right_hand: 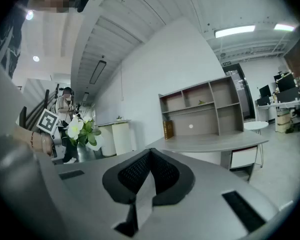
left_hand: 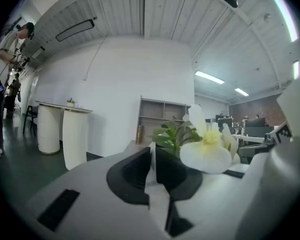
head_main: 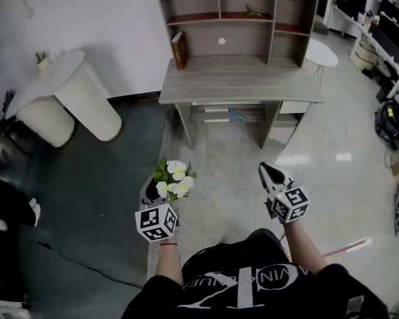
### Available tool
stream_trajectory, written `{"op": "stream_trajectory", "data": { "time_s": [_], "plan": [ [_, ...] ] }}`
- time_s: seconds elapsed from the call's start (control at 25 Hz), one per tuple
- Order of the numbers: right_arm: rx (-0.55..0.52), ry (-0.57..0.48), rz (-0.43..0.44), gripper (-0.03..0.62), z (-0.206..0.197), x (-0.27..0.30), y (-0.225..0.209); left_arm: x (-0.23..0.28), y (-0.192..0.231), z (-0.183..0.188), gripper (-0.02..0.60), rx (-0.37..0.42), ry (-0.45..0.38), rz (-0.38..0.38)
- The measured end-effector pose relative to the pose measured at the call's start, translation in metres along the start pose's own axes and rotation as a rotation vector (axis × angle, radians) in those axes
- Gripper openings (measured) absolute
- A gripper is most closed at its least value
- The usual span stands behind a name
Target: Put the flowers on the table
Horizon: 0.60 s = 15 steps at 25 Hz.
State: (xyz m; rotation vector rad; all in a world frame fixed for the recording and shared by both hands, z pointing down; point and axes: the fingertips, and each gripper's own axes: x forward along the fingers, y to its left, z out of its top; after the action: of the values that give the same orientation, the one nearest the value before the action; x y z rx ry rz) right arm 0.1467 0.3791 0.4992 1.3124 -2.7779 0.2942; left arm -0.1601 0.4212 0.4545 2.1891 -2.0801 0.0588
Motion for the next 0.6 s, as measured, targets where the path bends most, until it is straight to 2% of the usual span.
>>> {"op": "stream_trajectory", "data": {
  "time_s": [0.32, 0.6],
  "plan": [
    [0.009, -0.02, -0.039, 0.009, 0.001, 0.004, -0.007, 0.006, 0.004, -0.002, 0.034, 0.008, 0.007, -0.022],
    [0.013, -0.022, -0.029, 0.011, 0.008, 0.013, 0.005, 0.007, 0.017, 0.005, 0.034, -0.007, -0.012, -0.01]
  ]
}}
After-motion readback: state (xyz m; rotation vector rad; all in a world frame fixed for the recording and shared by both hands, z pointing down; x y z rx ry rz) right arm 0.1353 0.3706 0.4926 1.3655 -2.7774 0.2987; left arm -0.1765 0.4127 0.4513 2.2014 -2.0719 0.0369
